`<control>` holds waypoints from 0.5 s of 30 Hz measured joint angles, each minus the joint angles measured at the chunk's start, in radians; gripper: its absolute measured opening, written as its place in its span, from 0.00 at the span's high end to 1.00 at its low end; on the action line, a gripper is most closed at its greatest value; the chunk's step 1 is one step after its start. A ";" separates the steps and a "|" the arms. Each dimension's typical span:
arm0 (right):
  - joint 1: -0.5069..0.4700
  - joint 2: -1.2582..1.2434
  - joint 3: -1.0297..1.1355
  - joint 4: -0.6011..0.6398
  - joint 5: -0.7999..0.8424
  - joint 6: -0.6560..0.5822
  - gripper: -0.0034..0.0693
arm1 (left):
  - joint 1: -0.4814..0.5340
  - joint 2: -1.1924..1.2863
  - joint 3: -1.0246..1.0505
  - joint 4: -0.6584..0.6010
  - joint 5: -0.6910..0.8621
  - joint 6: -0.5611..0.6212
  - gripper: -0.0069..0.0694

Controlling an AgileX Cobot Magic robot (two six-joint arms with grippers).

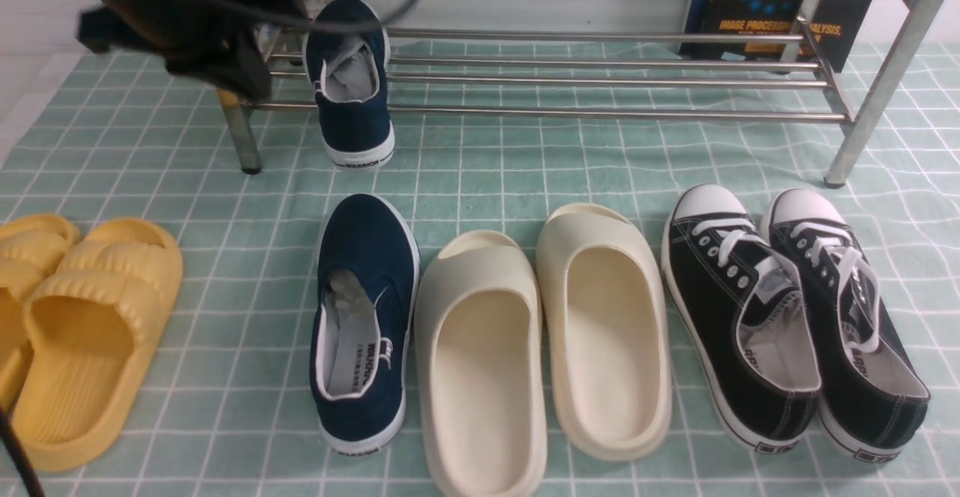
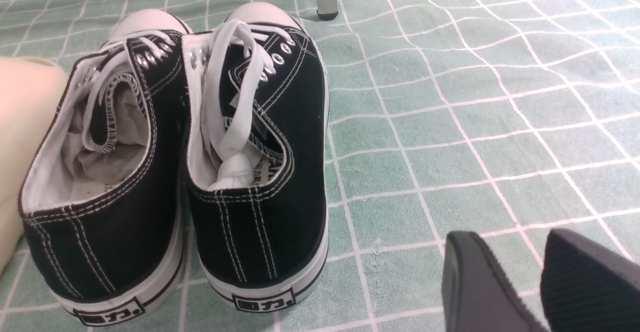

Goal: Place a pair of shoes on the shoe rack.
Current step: Use the left arm to put a shoe into the shoe rack

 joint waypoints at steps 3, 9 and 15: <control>0.000 0.000 0.000 0.000 0.000 0.000 0.62 | -0.058 0.034 0.131 -0.052 -0.179 0.043 0.93; 0.000 0.000 0.000 0.000 0.000 0.000 0.62 | -0.102 0.147 0.137 -0.081 -0.345 0.143 0.93; 0.000 0.000 0.000 0.000 0.000 0.000 0.62 | -0.069 0.260 -0.016 0.029 -0.336 0.053 0.93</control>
